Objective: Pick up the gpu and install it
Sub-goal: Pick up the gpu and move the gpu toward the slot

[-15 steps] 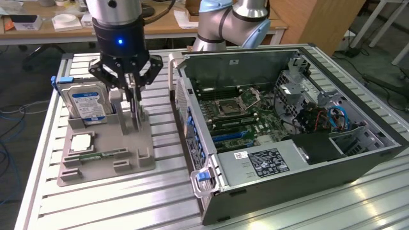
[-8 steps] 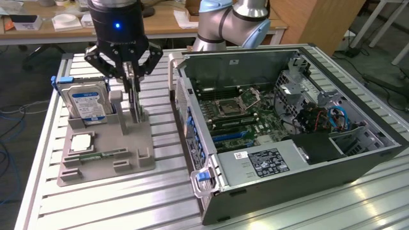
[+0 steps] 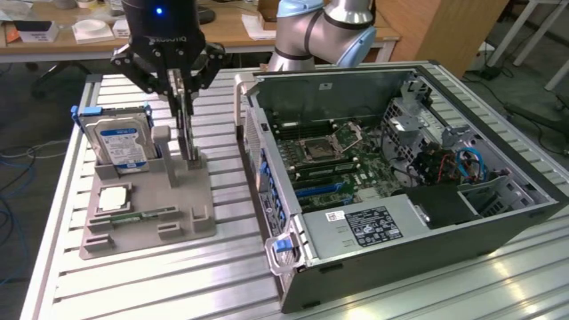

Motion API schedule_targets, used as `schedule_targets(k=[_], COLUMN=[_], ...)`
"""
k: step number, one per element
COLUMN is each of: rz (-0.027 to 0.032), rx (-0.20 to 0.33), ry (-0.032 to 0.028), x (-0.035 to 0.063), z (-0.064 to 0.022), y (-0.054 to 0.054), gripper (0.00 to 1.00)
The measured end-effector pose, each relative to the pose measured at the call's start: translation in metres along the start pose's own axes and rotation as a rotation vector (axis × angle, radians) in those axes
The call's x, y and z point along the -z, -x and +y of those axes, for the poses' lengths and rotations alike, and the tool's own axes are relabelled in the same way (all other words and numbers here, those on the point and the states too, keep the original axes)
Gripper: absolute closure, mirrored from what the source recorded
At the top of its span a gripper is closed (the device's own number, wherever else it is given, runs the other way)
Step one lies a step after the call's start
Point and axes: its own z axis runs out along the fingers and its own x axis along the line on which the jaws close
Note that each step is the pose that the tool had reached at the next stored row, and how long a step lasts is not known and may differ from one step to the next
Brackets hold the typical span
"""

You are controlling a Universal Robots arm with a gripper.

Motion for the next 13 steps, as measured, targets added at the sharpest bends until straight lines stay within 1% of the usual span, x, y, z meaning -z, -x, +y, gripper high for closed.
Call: schedule_targets(k=[5,13], rz=[-0.0001,0.0000], rx=[0.000,0.000], ry=[0.0001,0.0000], x=[0.0114,0.0375], z=[0.0004,0.0012], y=[0.000,0.001], gripper=[0.74,0.74])
